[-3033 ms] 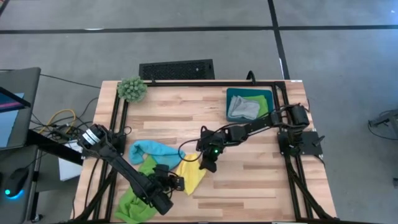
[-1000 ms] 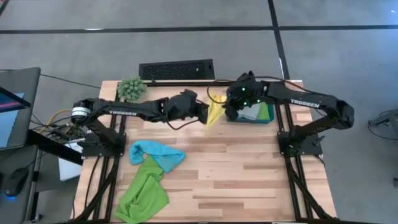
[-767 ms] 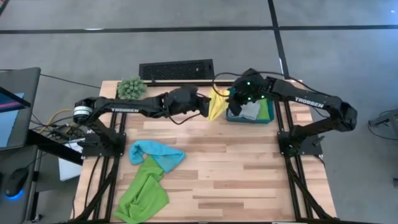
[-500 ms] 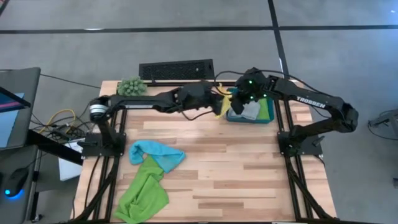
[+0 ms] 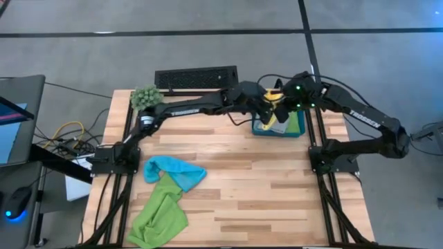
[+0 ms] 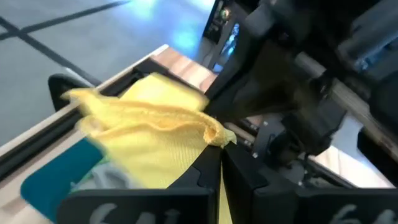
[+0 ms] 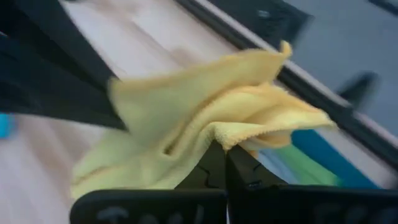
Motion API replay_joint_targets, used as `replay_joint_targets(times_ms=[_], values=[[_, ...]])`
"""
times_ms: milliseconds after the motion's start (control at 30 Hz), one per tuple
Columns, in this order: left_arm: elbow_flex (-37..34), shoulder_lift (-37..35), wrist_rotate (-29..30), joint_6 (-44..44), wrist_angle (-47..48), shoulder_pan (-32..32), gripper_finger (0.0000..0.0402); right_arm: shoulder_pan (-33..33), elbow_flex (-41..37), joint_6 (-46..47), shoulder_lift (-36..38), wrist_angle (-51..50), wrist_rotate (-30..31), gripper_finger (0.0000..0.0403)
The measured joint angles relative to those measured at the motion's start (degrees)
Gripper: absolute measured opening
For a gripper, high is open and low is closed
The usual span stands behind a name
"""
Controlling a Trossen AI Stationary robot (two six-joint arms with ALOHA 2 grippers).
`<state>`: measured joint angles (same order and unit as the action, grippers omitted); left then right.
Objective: Fold microfiber towels
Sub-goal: Fold the yellow microfiber cloth
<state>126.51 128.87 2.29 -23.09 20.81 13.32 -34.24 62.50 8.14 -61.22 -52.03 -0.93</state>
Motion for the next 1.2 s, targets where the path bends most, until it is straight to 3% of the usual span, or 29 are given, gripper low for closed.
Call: replay_joint_targets(times_ms=[167,367,867,1200], values=[[5.72,4.87,-1.71,0.1,3.09,1.17,0.0,-2.68,0.0,-1.01,1.64,-5.73,5.58,0.0006],[5.96,6.35,-1.11,-0.02,5.84,2.59,0.0,-5.2,-0.84,-2.39,1.46,-5.67,5.38,0.0006],[5.7,6.33,3.61,3.19,16.35,5.45,0.0,-9.1,-14.08,-2.22,-0.74,3.87,2.09,0.0006],[5.7,11.6,2.4,2.46,15.23,5.66,0.0,-9.79,-19.05,-2.18,-2.88,7.15,2.15,0.0006]])
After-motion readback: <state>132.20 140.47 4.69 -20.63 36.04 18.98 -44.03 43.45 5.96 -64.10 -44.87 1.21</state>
